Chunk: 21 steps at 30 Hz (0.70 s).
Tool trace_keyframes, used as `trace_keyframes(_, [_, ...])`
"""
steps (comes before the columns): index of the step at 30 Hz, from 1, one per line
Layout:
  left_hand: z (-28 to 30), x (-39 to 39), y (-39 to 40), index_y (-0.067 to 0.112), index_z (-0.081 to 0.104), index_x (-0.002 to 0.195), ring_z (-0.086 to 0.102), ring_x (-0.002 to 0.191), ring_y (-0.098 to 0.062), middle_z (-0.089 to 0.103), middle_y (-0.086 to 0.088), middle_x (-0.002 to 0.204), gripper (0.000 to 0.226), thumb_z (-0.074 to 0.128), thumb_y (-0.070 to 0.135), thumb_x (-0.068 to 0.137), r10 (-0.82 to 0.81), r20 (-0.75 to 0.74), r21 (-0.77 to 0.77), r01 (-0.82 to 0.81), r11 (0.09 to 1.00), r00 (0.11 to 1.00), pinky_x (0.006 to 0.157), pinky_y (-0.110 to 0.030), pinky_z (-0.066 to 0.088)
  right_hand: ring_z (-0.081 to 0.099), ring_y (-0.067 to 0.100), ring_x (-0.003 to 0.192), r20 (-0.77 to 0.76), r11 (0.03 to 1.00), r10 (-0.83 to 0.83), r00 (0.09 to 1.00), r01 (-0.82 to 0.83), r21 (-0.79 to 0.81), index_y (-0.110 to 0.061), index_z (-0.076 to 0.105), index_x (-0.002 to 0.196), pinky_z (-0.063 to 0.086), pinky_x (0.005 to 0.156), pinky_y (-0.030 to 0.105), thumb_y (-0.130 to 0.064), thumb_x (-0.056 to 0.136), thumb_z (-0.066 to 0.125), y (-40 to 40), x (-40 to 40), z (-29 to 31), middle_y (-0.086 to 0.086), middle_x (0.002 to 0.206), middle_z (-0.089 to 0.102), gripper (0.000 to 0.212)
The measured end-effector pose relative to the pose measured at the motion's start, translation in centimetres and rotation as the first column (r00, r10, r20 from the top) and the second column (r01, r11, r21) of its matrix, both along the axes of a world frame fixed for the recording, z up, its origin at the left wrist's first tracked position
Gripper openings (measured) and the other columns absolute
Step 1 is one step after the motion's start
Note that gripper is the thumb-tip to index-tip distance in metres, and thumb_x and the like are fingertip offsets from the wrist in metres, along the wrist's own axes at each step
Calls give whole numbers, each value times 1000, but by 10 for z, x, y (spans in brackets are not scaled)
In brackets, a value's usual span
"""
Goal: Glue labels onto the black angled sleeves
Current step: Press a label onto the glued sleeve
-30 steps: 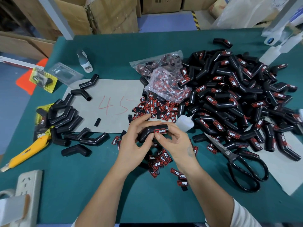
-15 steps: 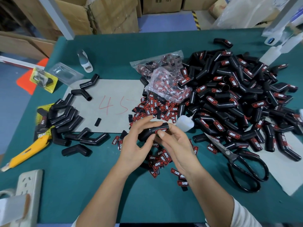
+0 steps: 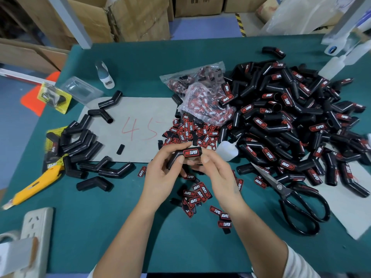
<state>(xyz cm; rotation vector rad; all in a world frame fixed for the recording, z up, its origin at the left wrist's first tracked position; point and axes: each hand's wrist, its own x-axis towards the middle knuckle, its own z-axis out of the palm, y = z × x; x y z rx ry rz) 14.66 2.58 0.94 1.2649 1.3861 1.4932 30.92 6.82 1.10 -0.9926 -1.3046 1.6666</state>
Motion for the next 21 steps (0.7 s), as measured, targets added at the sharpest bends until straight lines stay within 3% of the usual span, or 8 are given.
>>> trace_keyframes(3, [1, -1, 1, 24, 72, 118, 70, 90, -24, 69, -6, 135, 20, 60, 17, 104, 40, 48, 10, -41, 999, 998, 60, -30, 57, 73, 22, 111, 29, 996, 8, 1000, -10, 87, -11, 63, 126, 55, 100, 34, -15, 109, 51, -3, -1, -2, 6, 113, 77, 21])
trace_keyframes(7, [2, -1, 1, 22, 76, 111, 73, 79, -26, 69, -9, 123, 16, 66, 18, 100, 82, 67, 0, -82, 997, 994, 52, -28, 53, 71, 28, 111, 96, 987, -45, 994, 30, 156, -12, 69, 120, 54, 102, 53, -17, 106, 57, -1, -2, -8, 9, 116, 73, 19])
trace_keyframes(11, [2, 1, 0, 20, 78, 108, 75, 75, -28, 71, -7, 116, 14, 68, 20, 99, 91, 88, -32, -88, 996, 992, 49, -28, 53, 67, 28, 113, 115, 973, -106, 988, 79, 218, -2, 74, 113, 54, 99, 55, -13, 102, 63, 0, -1, -12, 9, 118, 67, 19])
trace_keyframes(13, [2, 0, 0, 20, 78, 109, 74, 87, -29, 71, -6, 117, 14, 67, 20, 100, 78, 65, -22, -77, 997, 995, 54, -31, 56, 68, 25, 110, 102, 968, -118, 988, 92, 231, 0, 74, 108, 56, 97, 51, -7, 101, 65, 1, 0, -12, 8, 115, 67, 14])
trace_keyframes(16, [-1, -2, 0, 19, 79, 109, 69, 111, -29, 72, -1, 117, 14, 68, 18, 100, 66, -45, 24, -65, 998, 997, 80, -47, 61, 69, 19, 106, 101, 952, -138, 985, 103, 290, -3, 74, 105, 57, 93, 37, -6, 99, 66, 0, 0, -10, 4, 112, 68, 10])
trace_keyframes(18, [-3, -3, 0, 17, 79, 108, 67, 116, -30, 72, -3, 118, 13, 70, 18, 98, 64, -77, 49, -60, 997, 995, 91, -56, 58, 70, 21, 107, 92, 939, -142, 986, 105, 328, -9, 74, 105, 58, 93, 36, -5, 99, 66, -3, -1, -8, 3, 112, 70, 11])
trace_keyframes(21, [-1, -2, 0, 24, 79, 109, 68, 115, -28, 72, -2, 117, 14, 72, 20, 97, 62, -102, 81, -54, 995, 993, 99, -44, 55, 72, 21, 104, 95, 919, -172, 981, 125, 373, -23, 71, 106, 59, 91, 35, -9, 97, 68, -6, -2, -4, -4, 109, 72, 17])
